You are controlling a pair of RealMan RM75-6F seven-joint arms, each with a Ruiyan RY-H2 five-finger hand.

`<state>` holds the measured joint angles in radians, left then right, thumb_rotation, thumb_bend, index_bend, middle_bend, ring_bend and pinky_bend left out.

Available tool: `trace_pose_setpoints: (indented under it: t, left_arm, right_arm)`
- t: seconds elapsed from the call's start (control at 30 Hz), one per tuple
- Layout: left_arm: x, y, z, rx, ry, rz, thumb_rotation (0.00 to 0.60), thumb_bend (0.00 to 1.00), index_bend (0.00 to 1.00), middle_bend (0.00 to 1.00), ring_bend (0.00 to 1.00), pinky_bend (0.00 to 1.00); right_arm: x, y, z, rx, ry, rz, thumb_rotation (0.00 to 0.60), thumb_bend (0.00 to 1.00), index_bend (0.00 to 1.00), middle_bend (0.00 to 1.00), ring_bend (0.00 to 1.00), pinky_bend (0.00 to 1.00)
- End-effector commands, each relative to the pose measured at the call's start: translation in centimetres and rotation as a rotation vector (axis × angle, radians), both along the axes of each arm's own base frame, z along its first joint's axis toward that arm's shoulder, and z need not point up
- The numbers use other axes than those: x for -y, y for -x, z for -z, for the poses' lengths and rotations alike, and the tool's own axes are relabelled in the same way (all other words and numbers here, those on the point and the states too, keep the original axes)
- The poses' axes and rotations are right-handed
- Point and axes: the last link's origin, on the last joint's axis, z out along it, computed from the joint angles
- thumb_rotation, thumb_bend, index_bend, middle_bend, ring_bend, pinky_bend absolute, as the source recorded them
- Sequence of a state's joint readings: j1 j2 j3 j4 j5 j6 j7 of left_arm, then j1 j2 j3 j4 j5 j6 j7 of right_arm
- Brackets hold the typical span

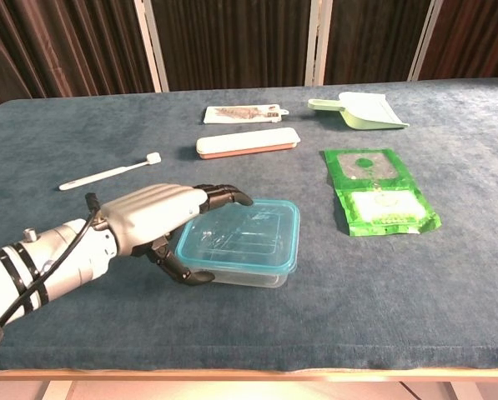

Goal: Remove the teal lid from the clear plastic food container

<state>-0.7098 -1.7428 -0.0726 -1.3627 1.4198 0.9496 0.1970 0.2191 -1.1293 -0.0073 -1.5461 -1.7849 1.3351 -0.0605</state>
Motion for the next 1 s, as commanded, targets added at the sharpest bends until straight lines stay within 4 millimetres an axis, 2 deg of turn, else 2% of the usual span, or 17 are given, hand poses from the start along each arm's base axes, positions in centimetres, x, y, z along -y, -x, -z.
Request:
trace_pose_setpoints:
  t: [0.03,0.23,0.4,0.57,0.73,1.0]
  left_arm:
    - [0.4,-0.3,0.4,-0.006,-0.006,0.012,0.600,0.30,0.00,0.69,0.53,0.66]
    - [0.5,-0.7,0.8,-0.016,-0.023,0.019,0.600,0.30,0.00,0.69,0.54,0.67]
    - [0.3,-0.6,1.0,-0.031,-0.025,0.011,0.600,0.30,0.00,0.70,0.54,0.67]
    - [0.1,-0.4,1.0,-0.044,-0.026,0.007,0.600,0.30,0.00,0.70,0.54,0.67]
    - [0.1,-0.4,0.8,-0.048,-0.032,0.008,0.600,0.30,0.00,0.70,0.54,0.67]
    - [0.3,-0.4,0.7,-0.052,-0.033,0.012,0.600,0.30,0.00,0.71,0.55,0.67]
  right_arm:
    - [2.9,-2.4,3.1,0.020,-0.080,-0.106,0.600,0.22,0.20,0.00,0.00,0.00]
    - [5.8,-5.3,7.9,0.104,-0.197,-0.189,0.600,0.25,0.33,0.00,0.00,0.00]
    - [6.0,-7.8,11.9,0.159,-0.279,-0.257,0.600,0.29,0.43,0.00,0.00,0.00]
    - [5.7,-9.8,14.9,0.167,-0.301,-0.309,0.600,0.34,0.53,0.01,0.00,0.00]
    - [5.5,-11.4,16.7,0.182,-0.294,-0.331,0.600,0.35,0.58,0.04,0.00,0.00]
    - [5.5,-12.8,17.8,0.187,-0.279,-0.341,0.600,0.35,0.61,0.05,0.00,0.00]
